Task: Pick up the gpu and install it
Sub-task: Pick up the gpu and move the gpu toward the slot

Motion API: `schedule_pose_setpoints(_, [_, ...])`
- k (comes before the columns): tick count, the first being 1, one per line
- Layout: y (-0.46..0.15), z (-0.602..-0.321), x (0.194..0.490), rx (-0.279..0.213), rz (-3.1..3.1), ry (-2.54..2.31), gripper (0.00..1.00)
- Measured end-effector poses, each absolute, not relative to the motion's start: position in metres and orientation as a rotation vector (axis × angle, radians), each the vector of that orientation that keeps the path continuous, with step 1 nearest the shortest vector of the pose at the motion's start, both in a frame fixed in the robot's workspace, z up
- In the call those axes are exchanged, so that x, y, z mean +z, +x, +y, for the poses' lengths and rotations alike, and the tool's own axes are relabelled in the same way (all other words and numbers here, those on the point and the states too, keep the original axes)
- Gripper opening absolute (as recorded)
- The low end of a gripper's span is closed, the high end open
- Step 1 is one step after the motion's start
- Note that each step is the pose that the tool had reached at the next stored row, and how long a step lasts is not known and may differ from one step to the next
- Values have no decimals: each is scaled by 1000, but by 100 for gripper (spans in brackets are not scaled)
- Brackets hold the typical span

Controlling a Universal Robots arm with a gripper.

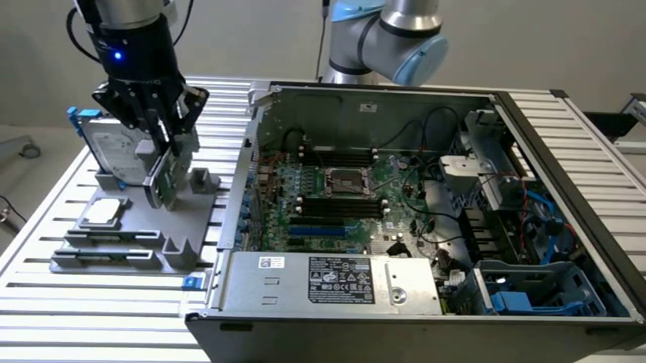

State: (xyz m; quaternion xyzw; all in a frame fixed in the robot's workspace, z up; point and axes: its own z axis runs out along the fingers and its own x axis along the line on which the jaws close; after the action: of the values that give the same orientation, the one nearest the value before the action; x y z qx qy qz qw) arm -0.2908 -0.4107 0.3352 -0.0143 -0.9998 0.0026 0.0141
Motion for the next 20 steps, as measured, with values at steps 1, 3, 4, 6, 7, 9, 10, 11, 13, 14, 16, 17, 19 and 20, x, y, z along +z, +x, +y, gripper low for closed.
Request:
schedule_pose_setpoints(1, [-291, -411, 339, 8, -3113, -44, 27])
schedule_pose_setpoints(3, [-291, -411, 347, 8, -3114, -40, 27])
schedule_pose_setpoints(4, [-291, -411, 350, 8, -3114, -35, 27])
schedule_pose_setpoints(6, [-291, -411, 356, 8, -3116, -24, 27])
schedule_pose_setpoints(7, [-291, -411, 357, 6, -3118, -16, 27])
schedule_pose_setpoints(9, [-291, -411, 359, 0, -3124, 12, 27])
schedule_pose_setpoints(10, [-291, -411, 360, -4, -3127, 28, 27])
schedule_pose_setpoints(11, [-291, -411, 361, -8, -3131, 44, 27])
schedule_pose_setpoints(13, [-291, -411, 361, -22, -3140, 70, 27])
schedule_pose_setpoints(14, [-290, -411, 362, -29, -3145, 76, 27])
schedule_pose_setpoints(16, [-289, -411, 362, -39, -3152, 79, 27])
schedule_pose_setpoints(17, [-288, -411, 363, -43, -3153, 80, 27])
schedule_pose_setpoints(19, [-287, -411, 367, -49, -3154, 80, 27])
schedule_pose_setpoints(20, [-287, -411, 370, -50, -3154, 80, 27])
